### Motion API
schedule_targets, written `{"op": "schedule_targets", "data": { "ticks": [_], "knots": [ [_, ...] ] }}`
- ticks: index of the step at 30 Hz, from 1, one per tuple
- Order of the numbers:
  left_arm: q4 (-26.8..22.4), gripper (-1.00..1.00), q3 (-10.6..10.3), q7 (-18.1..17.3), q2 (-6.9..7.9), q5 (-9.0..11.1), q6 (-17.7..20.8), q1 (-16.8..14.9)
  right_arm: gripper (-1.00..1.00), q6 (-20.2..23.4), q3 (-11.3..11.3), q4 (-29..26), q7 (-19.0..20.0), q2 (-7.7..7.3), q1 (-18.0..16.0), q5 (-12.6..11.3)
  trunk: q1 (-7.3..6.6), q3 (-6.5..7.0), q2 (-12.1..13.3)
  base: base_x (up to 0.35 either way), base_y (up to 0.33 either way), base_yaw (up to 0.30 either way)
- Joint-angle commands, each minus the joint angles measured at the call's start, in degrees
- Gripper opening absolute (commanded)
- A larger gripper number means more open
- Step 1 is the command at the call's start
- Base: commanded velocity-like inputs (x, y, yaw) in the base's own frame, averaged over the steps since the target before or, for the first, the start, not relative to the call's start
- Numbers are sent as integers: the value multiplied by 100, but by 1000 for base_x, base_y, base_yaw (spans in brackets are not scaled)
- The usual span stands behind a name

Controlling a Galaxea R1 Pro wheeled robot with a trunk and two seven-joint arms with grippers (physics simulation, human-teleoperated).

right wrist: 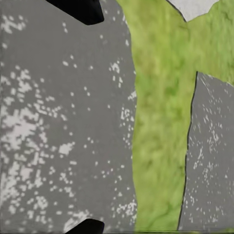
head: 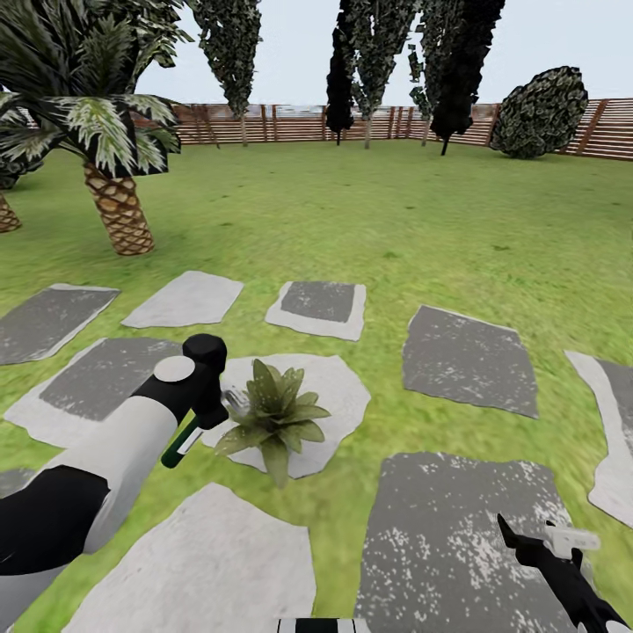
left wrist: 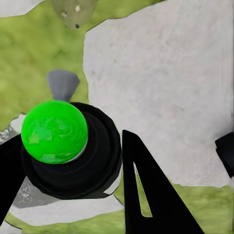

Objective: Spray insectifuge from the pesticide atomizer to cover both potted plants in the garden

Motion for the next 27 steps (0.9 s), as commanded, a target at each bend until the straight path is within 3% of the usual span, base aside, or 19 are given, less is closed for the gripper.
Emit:
{"op": "schedule_targets", "data": {
  "ticks": [1, 6, 13, 17, 27],
  "knots": [
    [-6, -100, -29, -55, 7, -38, 59, -4, 100, -16, -37, 8, 49, 4, -7, 17, -1, -5, -2, -2, -266, 0],
    [-4, -100, -29, -55, 21, -38, 65, -4, 100, -16, -37, 7, 48, 4, -7, 17, -1, -5, -2, 109, -260, 22],
    [0, -100, -11, -55, 37, -44, 94, 150, 100, -16, -37, 8, 48, 4, -7, 17, -1, -5, -2, 5, -234, 240],
    [-14, -100, 10, -55, 56, -55, 95, 534, 100, -14, -37, 9, 50, 4, -7, 17, -1, -5, -2, -96, -48, 191],
    [-55, -100, 41, -55, 58, -56, 95, 576, 100, -15, -36, 22, 49, 5, -7, 26, -1, -5, -2, 8, -19, 4]
  ]
}}
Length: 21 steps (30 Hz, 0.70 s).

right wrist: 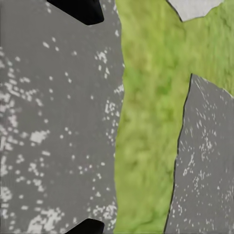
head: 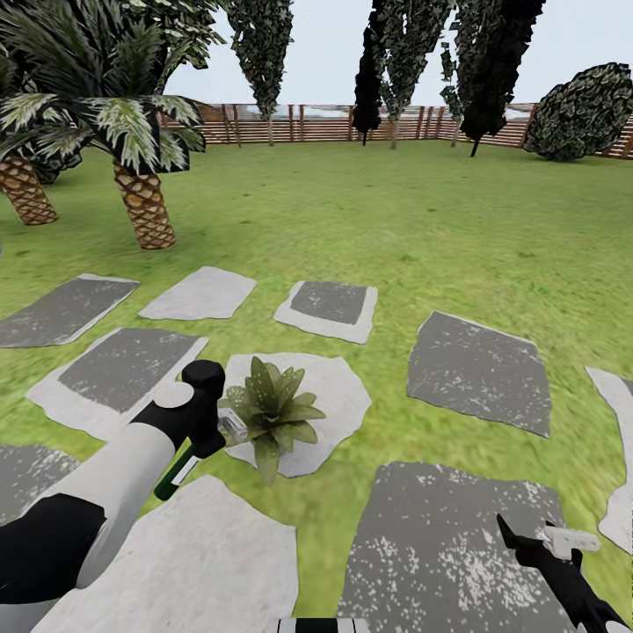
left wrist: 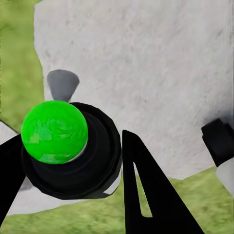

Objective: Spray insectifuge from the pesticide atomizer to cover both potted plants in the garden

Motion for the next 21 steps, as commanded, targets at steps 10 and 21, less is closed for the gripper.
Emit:
{"op": "schedule_targets", "data": {
  "ticks": [10, 21],
  "knots": [
    [-27, -100, -29, -55, 2, -38, 58, -4, 100, -17, -38, 0, 48, 12, -6, 9, -1, -5, -2, 17, -248, 201],
    [-23, -100, -29, -55, 25, -43, 65, -4, 100, -17, -39, 0, 52, 12, -6, 9, -1, -5, -2, -63, -240, 276]
  ]
}}
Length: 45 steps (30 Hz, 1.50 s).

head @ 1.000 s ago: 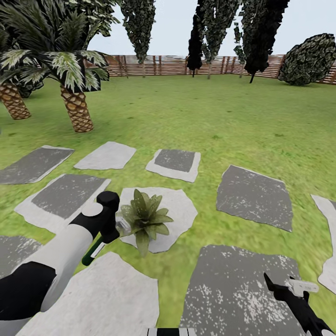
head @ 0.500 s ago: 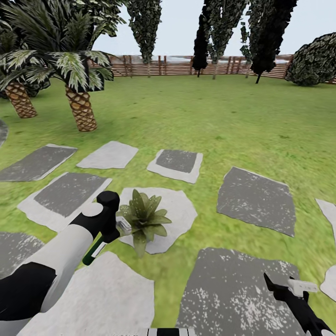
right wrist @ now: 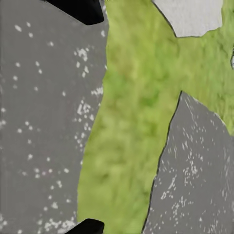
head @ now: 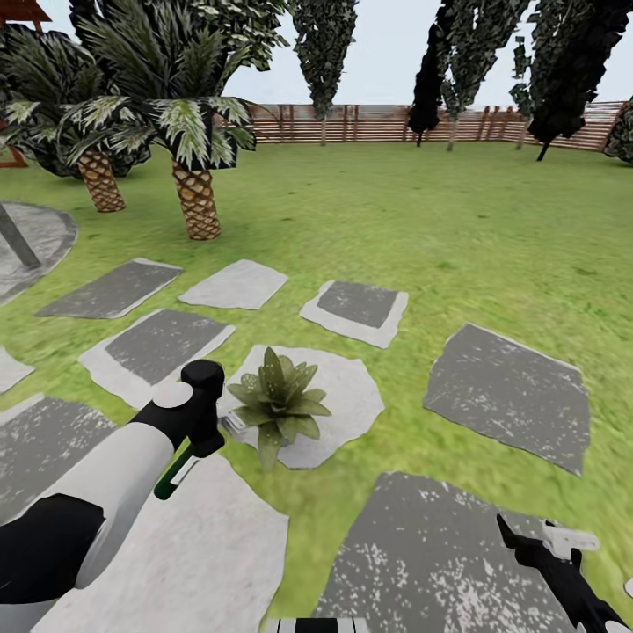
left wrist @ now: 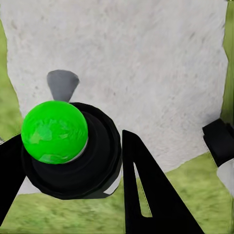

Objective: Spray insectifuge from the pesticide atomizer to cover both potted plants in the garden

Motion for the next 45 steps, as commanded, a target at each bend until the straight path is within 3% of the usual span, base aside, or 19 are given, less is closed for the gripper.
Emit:
{"op": "schedule_targets", "data": {
  "ticks": [1, 11, 21, 28, 41, 45],
  "knots": [
    [2, -100, -23, -56, 7, -36, 59, -5, 100, -16, -36, 6, 50, 4, -5, 17, 0, -5, -2, 137, -151, 276],
    [51, -100, -14, -56, -13, -1, 68, -5, 100, -16, -38, 6, 50, 4, -5, 17, 0, -5, -2, 215, -163, 274],
    [52, -100, -19, -56, -8, 1, 68, -5, 100, -7, -35, 6, 49, 4, -5, 26, 0, -5, -2, 191, -199, 25],
    [51, -100, -20, -56, -8, 1, 68, -5, 100, -10, -30, 9, 48, 11, -5, 21, 0, -5, -2, -40, -266, 32],
    [59, -100, -20, -56, 1, 4, 78, 7, 100, -9, -29, 16, 50, 12, -5, 24, 0, -5, -2, -177, -226, 266],
    [52, -100, -6, -56, -2, 35, 144, 394, 100, -15, -29, 23, 50, 12, -5, 26, 0, -5, -2, -22, -16, 277]
  ]
}}
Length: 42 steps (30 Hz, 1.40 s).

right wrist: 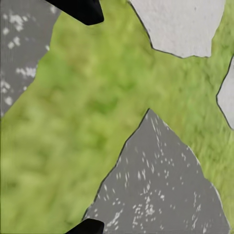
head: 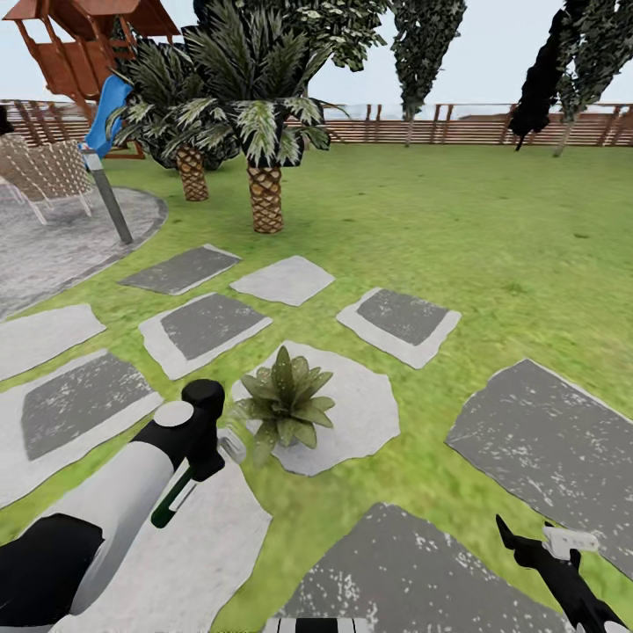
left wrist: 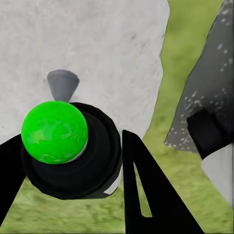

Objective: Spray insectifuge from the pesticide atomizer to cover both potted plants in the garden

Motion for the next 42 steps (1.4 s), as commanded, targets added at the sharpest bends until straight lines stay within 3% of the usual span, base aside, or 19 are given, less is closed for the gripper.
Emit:
{"op": "schedule_targets", "data": {
  "ticks": [1, 3, 7, 9, 17, 31, 42],
  "knots": [
    [-7, -100, 1, -57, 4, -38, 60, 45, 100, -14, -39, 5, 51, 4, -6, 18, -1, -4, -2, -3, -2, 277],
    [-18, -100, 463, -57, -16, -36, 62, 221, 100, -15, -39, 3, 51, 4, -6, 16, -1, -4, -2, -1, 0, 277],
    [-8, -100, 1099, -57, -79, -25, 62, 267, 100, -13, -39, -3, 51, 1, -6, 14, -1, -4, -2, 0, 0, 159],
    [-7, -100, 1186, -57, -97, -24, 62, 314, 100, -12, -41, -4, 51, -3, -6, 12, -1, -4, -2, 33, -23, 21],
    [0, -100, 1231, -48, -114, -23, 62, 398, 100, -9, -46, -7, 49, -6, -6, 11, -1, -4, -2, 107, -202, 2],
    [-14, -100, 1239, -31, -102, -31, 62, 507, 100, -16, -39, -4, 51, -4, -6, 9, -1, -4, -2, -87, -269, 4],
    [-79, -100, 1206, 65, -113, -40, 58, 487, 100, -16, -39, -4, 51, -2, -6, 9, -1, -4, -2, 122, -122, 246]
  ]
}}
